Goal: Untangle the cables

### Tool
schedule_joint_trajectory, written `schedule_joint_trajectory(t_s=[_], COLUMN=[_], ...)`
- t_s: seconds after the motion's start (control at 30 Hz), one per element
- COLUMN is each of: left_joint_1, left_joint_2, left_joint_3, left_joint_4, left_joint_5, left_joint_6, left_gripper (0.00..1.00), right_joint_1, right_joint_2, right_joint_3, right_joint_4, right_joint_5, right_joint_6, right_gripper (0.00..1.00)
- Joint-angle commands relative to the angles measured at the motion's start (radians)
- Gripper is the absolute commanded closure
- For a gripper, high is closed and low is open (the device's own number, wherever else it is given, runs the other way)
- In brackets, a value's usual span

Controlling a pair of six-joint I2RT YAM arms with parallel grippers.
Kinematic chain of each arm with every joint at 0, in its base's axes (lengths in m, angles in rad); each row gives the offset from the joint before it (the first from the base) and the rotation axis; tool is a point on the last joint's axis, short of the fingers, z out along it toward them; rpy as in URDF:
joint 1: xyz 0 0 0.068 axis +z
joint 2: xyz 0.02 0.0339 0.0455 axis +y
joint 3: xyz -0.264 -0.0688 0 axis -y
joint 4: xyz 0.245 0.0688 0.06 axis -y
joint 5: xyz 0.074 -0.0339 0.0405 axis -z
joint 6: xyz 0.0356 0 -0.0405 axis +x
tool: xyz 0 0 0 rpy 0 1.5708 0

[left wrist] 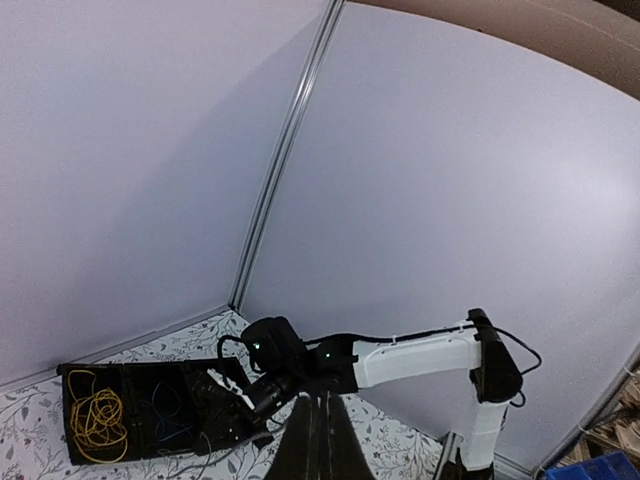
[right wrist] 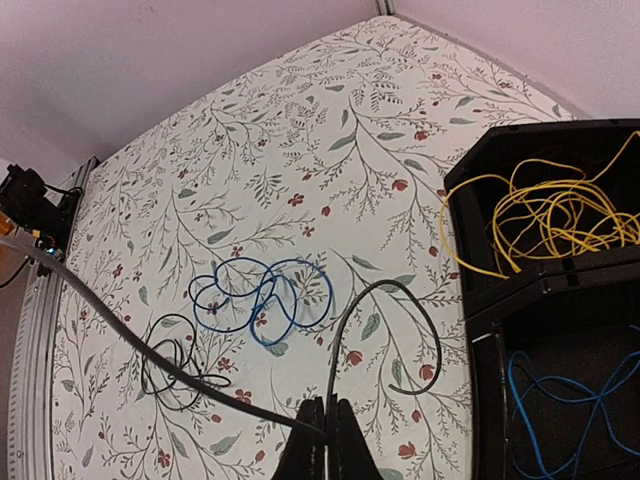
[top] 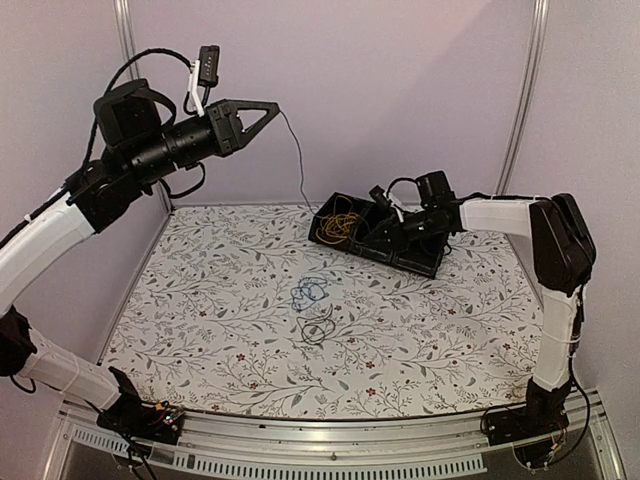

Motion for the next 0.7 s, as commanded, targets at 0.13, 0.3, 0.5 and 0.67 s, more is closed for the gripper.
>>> schedule_joint_trajectory(t_s=[0.13,0.3,0.5,0.67], left_joint_1=[-0.013,-0.012,-0.01,-0.01], left_joint_2=[0.068,0.145,0.25,0.278], left_joint_3=[-0.167,-0.201,-0.2,-0.218], left_joint_4=[0.215,0.262,0.261,0.254], left_joint_5=[-0.047,-0.021,0.03,0.044], left_joint_6=[-0.052,-0.066,-0.079,-0.084], left_gripper=[0.99,0.77,0.55,0.51], right_joint_1=[-0.13,-0.206,-0.293,-0.357], right_joint_2=[-0.178,-0.214,-0.233,-0.233], right_joint_3=[0.122,0.157,0.209,0.255], right_joint_4=[-0.121,-0.14,-0.166,-0.185], right_joint_5=[0.038,0.051,0.088,0.11], right_joint_6=[-0.024,-0.02,-0.041,-0.053], right_gripper=[1.0,1.0,1.0,1.0])
